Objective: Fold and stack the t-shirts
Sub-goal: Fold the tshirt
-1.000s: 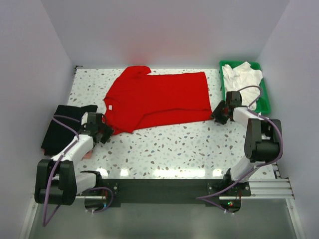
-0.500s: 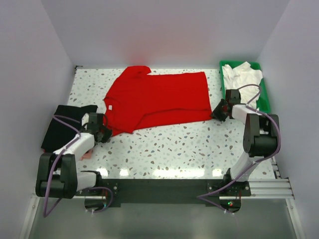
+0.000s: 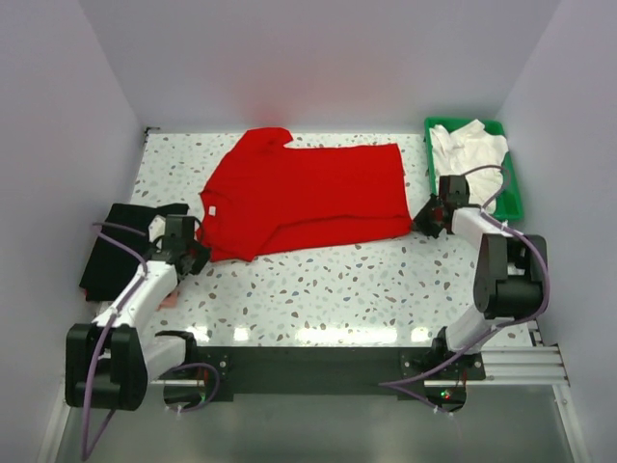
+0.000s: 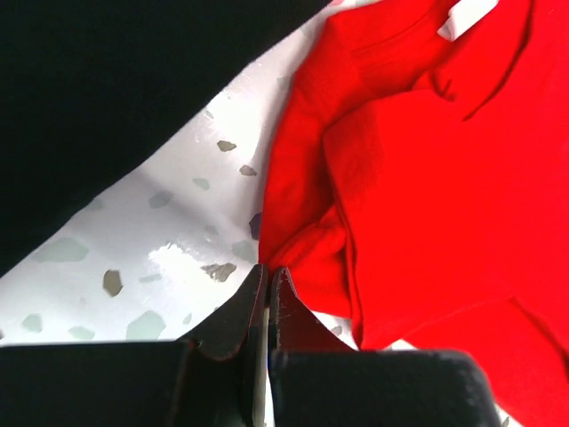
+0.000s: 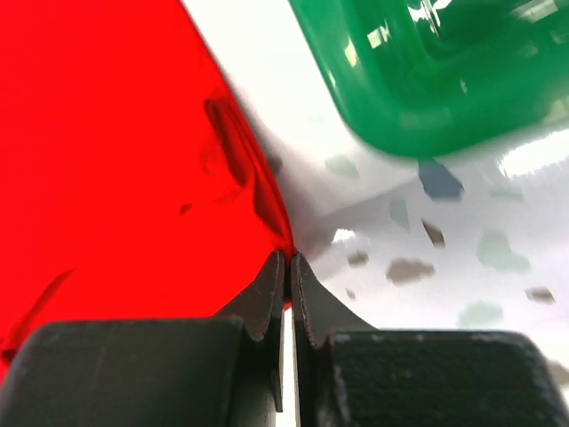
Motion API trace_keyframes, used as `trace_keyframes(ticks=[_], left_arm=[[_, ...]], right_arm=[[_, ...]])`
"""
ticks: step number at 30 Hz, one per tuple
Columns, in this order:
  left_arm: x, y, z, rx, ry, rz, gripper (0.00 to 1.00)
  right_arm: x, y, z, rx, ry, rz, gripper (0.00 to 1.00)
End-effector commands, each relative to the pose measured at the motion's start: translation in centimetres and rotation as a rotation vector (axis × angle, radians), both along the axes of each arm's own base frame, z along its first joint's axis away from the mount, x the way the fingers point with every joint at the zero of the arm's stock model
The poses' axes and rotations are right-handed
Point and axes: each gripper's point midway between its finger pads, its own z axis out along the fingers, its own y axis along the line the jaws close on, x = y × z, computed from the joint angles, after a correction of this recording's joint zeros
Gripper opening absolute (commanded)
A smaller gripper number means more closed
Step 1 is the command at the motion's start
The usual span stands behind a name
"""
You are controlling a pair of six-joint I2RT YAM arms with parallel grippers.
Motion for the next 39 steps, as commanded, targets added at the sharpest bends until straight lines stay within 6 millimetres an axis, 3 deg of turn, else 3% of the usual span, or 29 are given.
trace_keyframes(ticks=[1,14,18,19,20,21,24,26,30,34,35,39], left_arm=[[-1.2,1.2,1.5,0.049,0.021,0.060,0.00],[-6.6,1.8,0.9,0.043,0.089,0.120,0.00],[-7.1,1.1,0.9,0.006,0.072,0.107,0.00],[-7.1,0.7,0.9,-0.012,0.069,0.091,0.00],[-7.1,0.6,1.0,-0.015,0.069,0.084,0.06],[-7.1,0.4,1.1,-0.023,0.067,0.076,0.24],[-6.5,0.1,1.8,-0.026,0.032,0.040,0.52],[-5.7,-0.1,2.7,-0.022,-0.019,0.008,0.59],[-4.4,-0.6,3.7,-0.015,-0.061,-0.060,0.59],[-3.8,-0.8,3.1,-0.002,-0.050,-0.100,0.57],[-3.5,-0.8,2.8,0.001,-0.050,-0.109,0.56],[-3.6,-1.0,1.2,-0.008,-0.026,-0.112,0.53]], right_arm=[[-2.1,-1.2,1.6,-0.051,-0.011,-0.020,0.00],[-10.9,-3.8,1.7,-0.067,0.042,-0.073,0.00],[-12.4,-3.3,1.8,-0.041,0.042,-0.072,0.00],[-12.5,-3.1,1.9,-0.035,0.042,-0.071,0.05],[-12.5,-3.0,2.2,-0.031,0.039,-0.068,0.10],[-12.7,-2.9,2.4,-0.028,0.039,-0.057,0.14],[-12.5,-2.7,3.6,-0.038,-0.001,-0.021,0.34],[-12.1,-2.8,4.5,-0.059,-0.045,0.014,0.47],[-11.4,-1.1,7.3,-0.058,-0.146,0.131,0.54],[-11.1,3.0,9.8,-0.121,-0.224,0.263,0.54],[-11.2,5.7,10.4,-0.111,-0.264,0.342,0.54],[-11.6,10.9,11.4,-0.089,-0.315,0.461,0.53]])
